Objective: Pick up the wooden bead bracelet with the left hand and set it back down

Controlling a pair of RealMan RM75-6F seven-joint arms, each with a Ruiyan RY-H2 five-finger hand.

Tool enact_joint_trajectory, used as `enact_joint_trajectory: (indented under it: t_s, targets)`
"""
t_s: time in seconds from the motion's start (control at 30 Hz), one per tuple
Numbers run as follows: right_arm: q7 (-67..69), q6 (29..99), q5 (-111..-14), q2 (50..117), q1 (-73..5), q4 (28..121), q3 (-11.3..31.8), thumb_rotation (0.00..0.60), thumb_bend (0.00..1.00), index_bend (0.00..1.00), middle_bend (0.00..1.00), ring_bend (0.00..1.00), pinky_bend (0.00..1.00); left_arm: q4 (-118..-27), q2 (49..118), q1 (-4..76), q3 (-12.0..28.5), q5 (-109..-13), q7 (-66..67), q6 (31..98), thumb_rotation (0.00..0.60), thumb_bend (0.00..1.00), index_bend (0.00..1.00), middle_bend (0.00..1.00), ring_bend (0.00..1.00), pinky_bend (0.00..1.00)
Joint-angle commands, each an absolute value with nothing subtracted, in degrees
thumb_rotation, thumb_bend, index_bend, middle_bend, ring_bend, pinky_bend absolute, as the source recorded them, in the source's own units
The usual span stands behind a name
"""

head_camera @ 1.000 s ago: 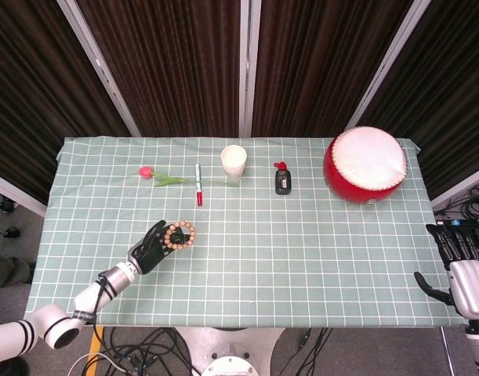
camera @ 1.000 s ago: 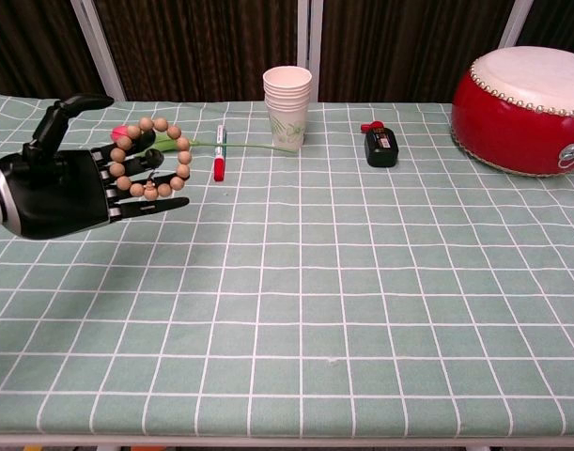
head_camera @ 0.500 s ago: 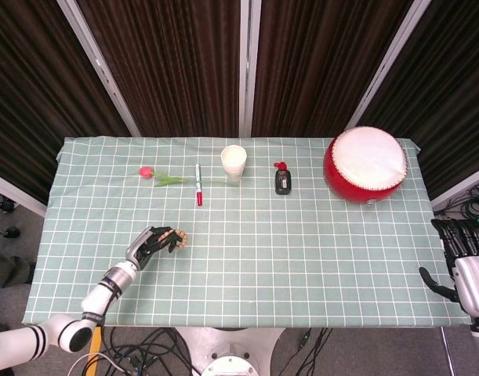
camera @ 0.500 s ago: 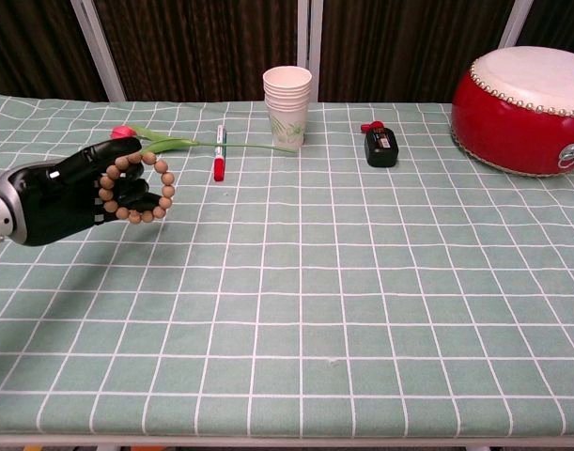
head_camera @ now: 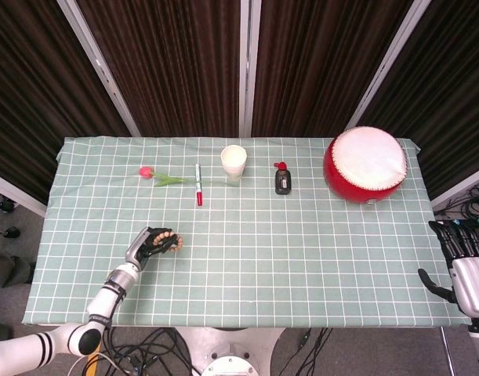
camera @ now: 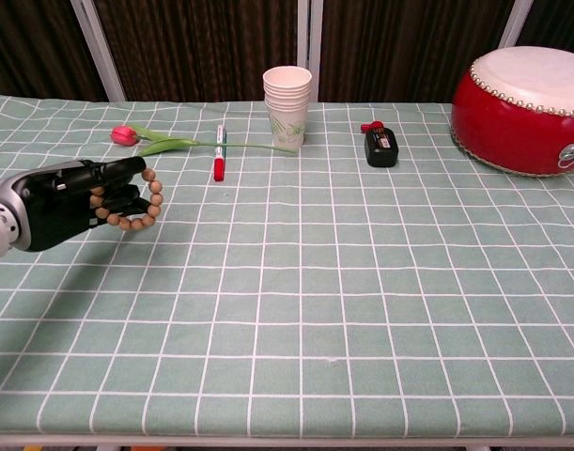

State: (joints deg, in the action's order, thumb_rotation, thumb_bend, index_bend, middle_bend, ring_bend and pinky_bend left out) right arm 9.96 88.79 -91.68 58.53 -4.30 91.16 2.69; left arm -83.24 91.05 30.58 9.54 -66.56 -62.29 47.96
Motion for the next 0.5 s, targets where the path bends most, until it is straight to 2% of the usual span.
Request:
enact_joint_trajectory:
  t_s: [0.03, 0.13, 0.2, 0.33, 0.4, 0.5]
  targets:
    - [10.0, 88.7, -91.6, 58.6, -4.3, 91.1, 2.7, 0.600, 0.20, 0.01, 0.12, 0.00, 0.00, -83.5, 91.1, 30.1, 10.1, -66.3, -61.9, 47.4, 0.495, 0.33, 0.81, 0.87, 0.49, 0.07]
    - [10.0, 88.6, -91.6, 58.7, -4.3, 91.0, 2.6, 0.600, 0.20, 0.01, 0.12, 0.00, 0.00, -83.6, 91.1, 29.8, 10.6, -66.4, -61.7, 47.0, 0.458, 0.33, 0.82, 0.87, 0.49, 0.07]
    - [10.0, 88.5, -91.6, 58.8, -4.3, 91.0, 2.6, 0.600, 0.20, 0.01, 0.12, 0.00, 0.00, -83.8, 91.1, 29.5, 10.8, -66.8, -61.9, 46.7, 0.343, 0.33, 0.81, 0.87, 0.49, 0.07]
    - [10.1, 88.4, -91.5, 58.9, -4.4, 90.9, 2.6, 0.600, 0.20, 0.01, 0.12, 0.00, 0.00, -83.9, 91.1, 29.0, 11.2, -67.7, -62.4, 46.1, 0.194, 0.34, 0.81, 0.86, 0.49, 0.07]
    - [10.1, 88.3, -91.6, 58.9, -4.4, 90.9, 2.6, 0.600, 0.20, 0.01, 0.12, 0.00, 0.00, -83.7, 91.1, 28.9, 11.4, -68.1, -62.3, 45.9, 0.171, 0.34, 0.80, 0.86, 0.49, 0.07]
    - [10.1, 88.3, -91.6, 58.9, -4.4, 90.9, 2.6, 0.600, 0.20, 0.01, 0.12, 0.00, 0.00, -83.7, 91.3, 28.7, 11.7, -68.3, -62.2, 45.7, 0.171, 0.37, 0.80, 0.86, 0.49, 0.07]
